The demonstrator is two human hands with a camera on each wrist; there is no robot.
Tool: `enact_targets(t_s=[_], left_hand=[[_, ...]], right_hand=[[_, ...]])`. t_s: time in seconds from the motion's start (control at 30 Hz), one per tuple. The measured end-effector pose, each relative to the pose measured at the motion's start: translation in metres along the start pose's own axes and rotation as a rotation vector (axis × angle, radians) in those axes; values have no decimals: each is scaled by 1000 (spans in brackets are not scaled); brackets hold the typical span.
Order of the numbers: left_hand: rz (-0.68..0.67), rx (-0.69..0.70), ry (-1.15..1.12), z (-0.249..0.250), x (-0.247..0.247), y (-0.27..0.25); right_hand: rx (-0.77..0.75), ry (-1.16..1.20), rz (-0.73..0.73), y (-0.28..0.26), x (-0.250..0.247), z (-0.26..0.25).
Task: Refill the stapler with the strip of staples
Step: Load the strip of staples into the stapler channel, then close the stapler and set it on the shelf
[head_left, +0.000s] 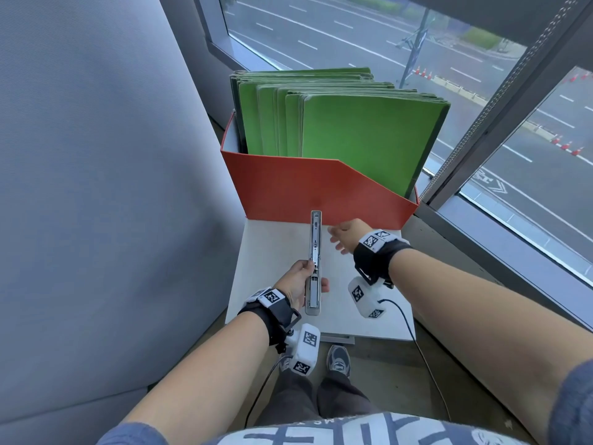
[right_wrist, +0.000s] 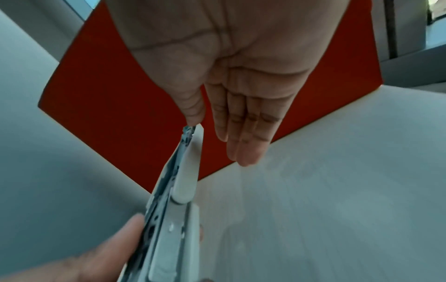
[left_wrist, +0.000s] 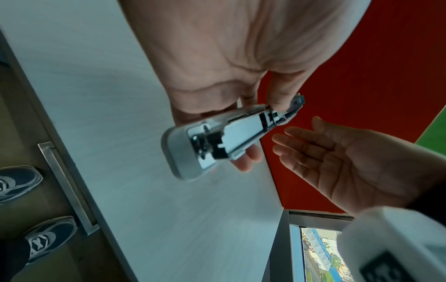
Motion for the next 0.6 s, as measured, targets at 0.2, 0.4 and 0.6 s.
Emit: enact_targets(t_s=[0.2, 0.4, 0.6], left_hand=[[-34, -4, 20, -2, -2, -3], [-41, 11, 21, -2, -1, -5], [-35, -8, 38, -1, 2, 0]], right_hand=[[84, 228, 6, 16, 17, -14], [56, 241, 68, 36, 19, -15], [24, 231, 116, 30, 10, -12]])
Point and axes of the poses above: each hand's wrist, its own y-axis towards the middle knuckle, its own x-axis out of the palm, z = x × y, the point moved 4 cm from there along y, towards the middle knuckle, and after that the axes turned 6 degrees about -x, right-handed, at the moved point
